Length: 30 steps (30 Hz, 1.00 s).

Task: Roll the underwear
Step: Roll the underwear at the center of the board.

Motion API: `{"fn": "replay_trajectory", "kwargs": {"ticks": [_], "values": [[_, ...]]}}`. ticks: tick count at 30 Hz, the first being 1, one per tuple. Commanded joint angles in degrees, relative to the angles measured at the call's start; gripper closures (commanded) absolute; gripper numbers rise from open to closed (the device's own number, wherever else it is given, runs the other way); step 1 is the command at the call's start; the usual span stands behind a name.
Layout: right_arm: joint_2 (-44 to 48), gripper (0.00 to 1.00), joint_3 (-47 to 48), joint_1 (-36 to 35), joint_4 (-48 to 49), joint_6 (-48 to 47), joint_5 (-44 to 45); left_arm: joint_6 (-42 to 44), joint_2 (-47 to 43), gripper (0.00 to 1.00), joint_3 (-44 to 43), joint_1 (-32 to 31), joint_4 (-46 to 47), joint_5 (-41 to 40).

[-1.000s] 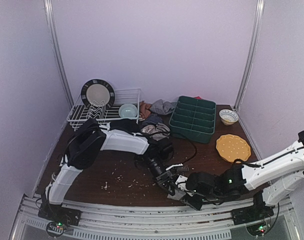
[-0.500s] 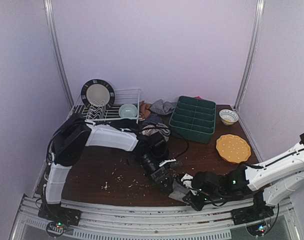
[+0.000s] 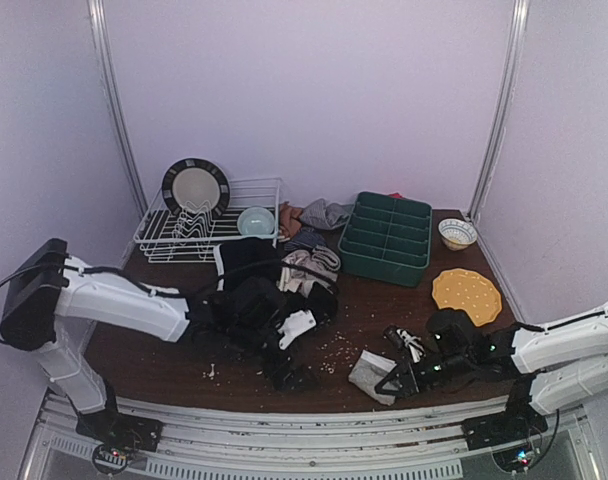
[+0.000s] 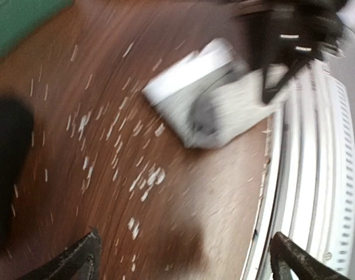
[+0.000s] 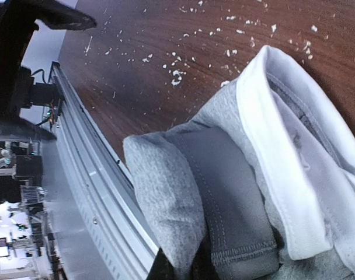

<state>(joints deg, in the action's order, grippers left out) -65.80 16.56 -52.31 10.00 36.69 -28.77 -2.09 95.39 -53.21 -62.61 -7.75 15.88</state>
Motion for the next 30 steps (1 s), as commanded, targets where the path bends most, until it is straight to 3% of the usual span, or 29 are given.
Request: {"fn": "replay_trajectory", "kwargs": {"ticks": [1,3,8,15,22,24,30], "values": [[-2.9,1.0,-1.9,3.8,5.3,7.4,-14.0,22.3,-4.2,0.02,13.1,-7.0,36.3,-7.7],[-5.2,1.0,-2.0,4.7,6.8,8.9,-16.4,28.6,-2.8,0.02,14.0,-7.4,41.4,-2.3],[-9.7,1.0,-4.2,6.7,15.3,13.9,-20.7,39.1,5.2,0.02,6.0,-8.1,37.3,0.4],[-8.8,1.0,-4.8,8.4,13.1,12.9,-21.0,46.0,13.8,0.22,-3.4,-8.1,29.7,5.0],[-6.7,1.0,-4.7,8.7,9.2,11.2,-20.7,51.2,19.4,0.26,-11.5,-6.9,17.6,10.1],[-6.4,1.0,-4.9,8.8,8.5,10.8,-20.6,51.6,20.4,0.32,-13.9,-6.1,14.6,11.7],[-5.7,1.0,-5.7,8.8,9.5,11.2,-20.4,51.6,22.8,0.63,-16.7,-5.5,12.0,15.2]]}}
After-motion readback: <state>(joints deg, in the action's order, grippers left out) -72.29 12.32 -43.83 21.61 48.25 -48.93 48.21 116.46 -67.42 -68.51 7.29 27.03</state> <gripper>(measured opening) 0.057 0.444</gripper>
